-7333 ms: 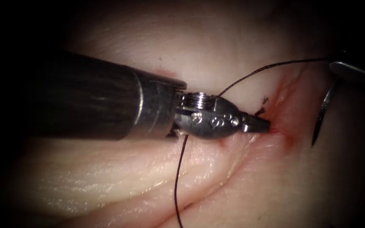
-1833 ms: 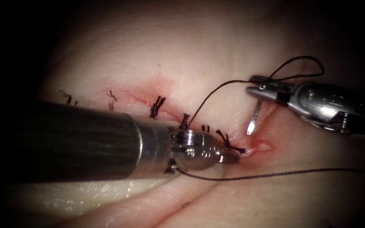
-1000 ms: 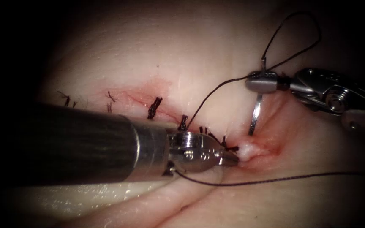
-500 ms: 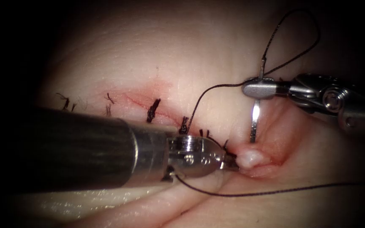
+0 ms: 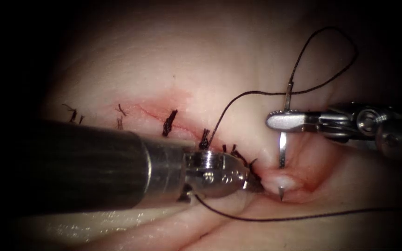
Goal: Wound Closure
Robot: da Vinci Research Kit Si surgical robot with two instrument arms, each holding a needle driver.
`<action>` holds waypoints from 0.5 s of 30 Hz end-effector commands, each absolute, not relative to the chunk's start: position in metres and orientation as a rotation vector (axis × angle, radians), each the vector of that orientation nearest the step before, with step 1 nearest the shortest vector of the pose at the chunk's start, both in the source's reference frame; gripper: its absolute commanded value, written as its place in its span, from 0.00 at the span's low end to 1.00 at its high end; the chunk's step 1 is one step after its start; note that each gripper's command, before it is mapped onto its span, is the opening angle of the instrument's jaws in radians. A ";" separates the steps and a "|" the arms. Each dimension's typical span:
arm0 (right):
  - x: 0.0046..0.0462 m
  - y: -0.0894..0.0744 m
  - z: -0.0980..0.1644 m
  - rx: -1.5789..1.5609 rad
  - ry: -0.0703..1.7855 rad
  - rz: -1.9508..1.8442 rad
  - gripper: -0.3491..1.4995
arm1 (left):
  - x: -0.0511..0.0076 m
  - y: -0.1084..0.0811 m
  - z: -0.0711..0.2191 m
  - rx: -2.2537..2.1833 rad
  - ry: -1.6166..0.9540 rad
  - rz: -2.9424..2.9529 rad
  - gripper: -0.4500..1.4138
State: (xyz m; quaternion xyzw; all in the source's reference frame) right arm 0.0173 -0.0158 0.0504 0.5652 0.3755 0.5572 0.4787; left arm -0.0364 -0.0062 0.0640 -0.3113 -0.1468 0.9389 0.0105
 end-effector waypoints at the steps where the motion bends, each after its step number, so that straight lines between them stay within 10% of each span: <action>1: 0.0181 -0.015 0.051 1.412 0.898 1.384 0.00 | -0.0370 -0.006 0.064 -0.976 -0.455 2.928 0.23; 12: 0.0184 -0.015 0.050 1.499 0.977 1.394 0.00 | -0.0369 -0.006 0.064 -0.980 -0.449 2.923 0.24; 13: 0.0184 -0.015 0.049 1.481 1.039 1.389 0.05 | -0.0369 -0.006 0.064 -0.980 -0.450 2.922 0.24; 15: 0.0180 -0.013 0.050 1.397 1.152 1.374 0.55 | -0.0369 -0.006 0.064 -0.982 -0.446 2.920 0.24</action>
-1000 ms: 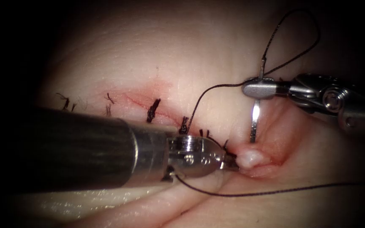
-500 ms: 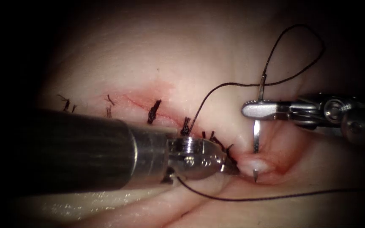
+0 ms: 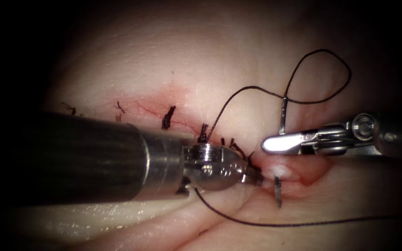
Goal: Wound Closure
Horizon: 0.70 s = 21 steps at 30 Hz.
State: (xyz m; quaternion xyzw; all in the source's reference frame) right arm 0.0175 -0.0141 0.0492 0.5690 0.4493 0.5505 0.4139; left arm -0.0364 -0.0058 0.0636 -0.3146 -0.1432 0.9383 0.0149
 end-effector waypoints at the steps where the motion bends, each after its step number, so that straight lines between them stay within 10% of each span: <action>1: 0.0177 -0.012 0.050 1.304 1.208 1.335 0.71 | -0.0369 -0.006 0.064 -0.986 -0.445 2.917 0.24; 7: 0.0168 -0.009 0.050 0.818 1.322 1.163 0.96 | -0.0368 -0.006 0.064 -0.990 -0.446 2.915 0.24; 21: 0.0180 -0.009 0.048 0.436 1.206 0.721 0.89 | -0.0367 -0.006 0.064 -0.991 -0.447 2.916 0.23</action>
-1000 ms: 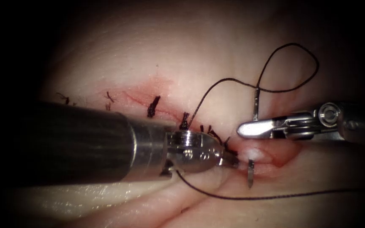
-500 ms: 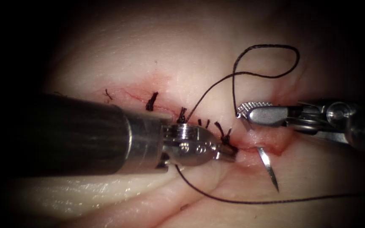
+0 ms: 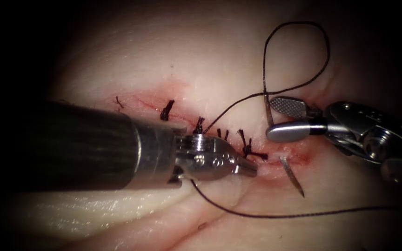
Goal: Wound Closure
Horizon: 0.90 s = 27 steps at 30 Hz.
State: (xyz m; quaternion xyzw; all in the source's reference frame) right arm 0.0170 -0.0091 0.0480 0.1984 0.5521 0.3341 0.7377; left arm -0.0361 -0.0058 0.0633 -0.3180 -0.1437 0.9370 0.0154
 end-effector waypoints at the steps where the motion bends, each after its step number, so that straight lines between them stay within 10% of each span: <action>1: 0.0183 -0.009 0.048 0.430 1.194 0.709 0.89 | -0.0367 -0.006 0.064 -0.991 -0.447 2.916 0.23; 17: 0.0192 -0.008 0.053 0.389 1.070 0.645 0.85 | -0.0365 -0.006 0.064 -0.992 -0.448 2.916 0.23; 20: 0.0191 -0.008 0.054 0.382 1.052 0.640 0.68 | -0.0366 -0.006 0.064 -0.992 -0.448 2.916 0.23; 22: 0.0190 -0.008 0.053 0.367 1.043 0.645 0.39 | -0.0366 -0.006 0.064 -0.992 -0.448 2.916 0.23; 24: 0.0191 -0.008 0.053 0.359 1.025 0.660 0.35 | -0.0366 -0.006 0.064 -0.992 -0.448 2.916 0.23; 26: 0.0193 -0.008 0.052 0.361 1.008 0.666 0.00 | -0.0366 -0.006 0.064 -0.991 -0.447 2.916 0.23; 27: 0.0193 -0.008 0.052 0.370 1.001 0.664 0.00 | -0.0366 -0.006 0.064 -0.991 -0.447 2.916 0.23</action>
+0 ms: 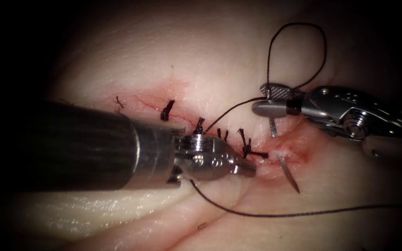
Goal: Wound Closure
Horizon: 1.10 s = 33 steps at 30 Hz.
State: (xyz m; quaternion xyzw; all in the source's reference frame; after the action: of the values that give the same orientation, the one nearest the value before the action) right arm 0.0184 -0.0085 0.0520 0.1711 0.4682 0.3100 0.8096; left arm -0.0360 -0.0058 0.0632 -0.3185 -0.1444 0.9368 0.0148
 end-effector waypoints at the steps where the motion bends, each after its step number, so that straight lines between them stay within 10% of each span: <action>1: 0.0194 -0.008 0.051 0.359 0.988 0.681 0.00 | -0.0366 -0.006 0.064 -0.991 -0.447 2.916 0.23; 21: 0.0164 -0.010 0.049 0.701 0.832 0.951 0.00 | -0.0369 -0.005 0.063 -1.055 -0.386 2.937 0.23; 23: 0.0164 -0.009 0.049 0.704 0.914 0.963 0.40 | -0.0371 -0.005 0.062 -1.125 -0.340 2.969 0.23; 26: 0.0161 -0.009 0.049 0.704 1.001 0.967 0.75 | -0.0374 -0.004 0.061 -1.218 -0.264 3.005 0.30; 33: 0.0144 -0.008 0.049 0.739 1.143 0.978 0.90 | -0.0374 -0.004 0.060 -1.411 -0.208 3.058 0.48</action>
State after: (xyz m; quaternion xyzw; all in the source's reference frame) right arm 0.0138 -0.0079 0.0487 0.3280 0.5075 0.4336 0.6685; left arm -0.0369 -0.0046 0.0591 -0.4193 -0.0560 0.8981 -0.1199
